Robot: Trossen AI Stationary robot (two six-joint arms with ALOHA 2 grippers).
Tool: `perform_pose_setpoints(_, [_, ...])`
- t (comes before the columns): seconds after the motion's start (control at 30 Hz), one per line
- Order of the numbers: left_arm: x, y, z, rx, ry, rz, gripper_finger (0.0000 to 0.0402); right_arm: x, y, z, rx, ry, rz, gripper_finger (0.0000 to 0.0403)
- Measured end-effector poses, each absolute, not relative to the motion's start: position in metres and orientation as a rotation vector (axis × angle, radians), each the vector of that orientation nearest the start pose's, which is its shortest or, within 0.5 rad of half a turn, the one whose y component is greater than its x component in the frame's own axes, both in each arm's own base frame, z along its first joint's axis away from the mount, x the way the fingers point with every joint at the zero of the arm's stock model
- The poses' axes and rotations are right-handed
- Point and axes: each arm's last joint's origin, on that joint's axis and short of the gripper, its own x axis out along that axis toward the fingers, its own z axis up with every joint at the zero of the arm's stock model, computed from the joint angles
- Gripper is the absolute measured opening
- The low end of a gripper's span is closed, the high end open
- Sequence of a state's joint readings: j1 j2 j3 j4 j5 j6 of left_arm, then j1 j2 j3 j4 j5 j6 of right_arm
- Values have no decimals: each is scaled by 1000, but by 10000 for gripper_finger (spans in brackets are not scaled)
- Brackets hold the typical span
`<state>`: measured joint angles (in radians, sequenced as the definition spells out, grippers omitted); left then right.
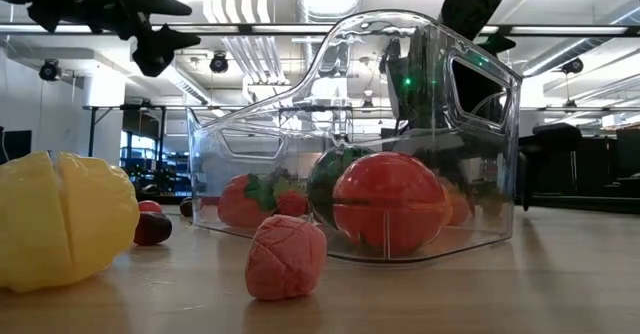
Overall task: Pick and placing Produce into tupperware
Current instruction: Put the red strawberry into the transparent bin
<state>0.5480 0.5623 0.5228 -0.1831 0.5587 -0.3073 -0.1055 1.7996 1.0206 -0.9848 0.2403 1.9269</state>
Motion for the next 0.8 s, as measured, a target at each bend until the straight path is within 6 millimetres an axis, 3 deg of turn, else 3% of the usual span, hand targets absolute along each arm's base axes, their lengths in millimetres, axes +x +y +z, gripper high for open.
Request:
perform_pose_setpoints(0.53, [124, 58, 272, -433, 202, 20, 202, 274, -37, 136, 1186, 921, -1744, 178])
perform_pose_setpoints(0.8, [126, 59, 270, -439, 214, 22, 202, 283, -39, 149, 1178, 906, -1674, 136])
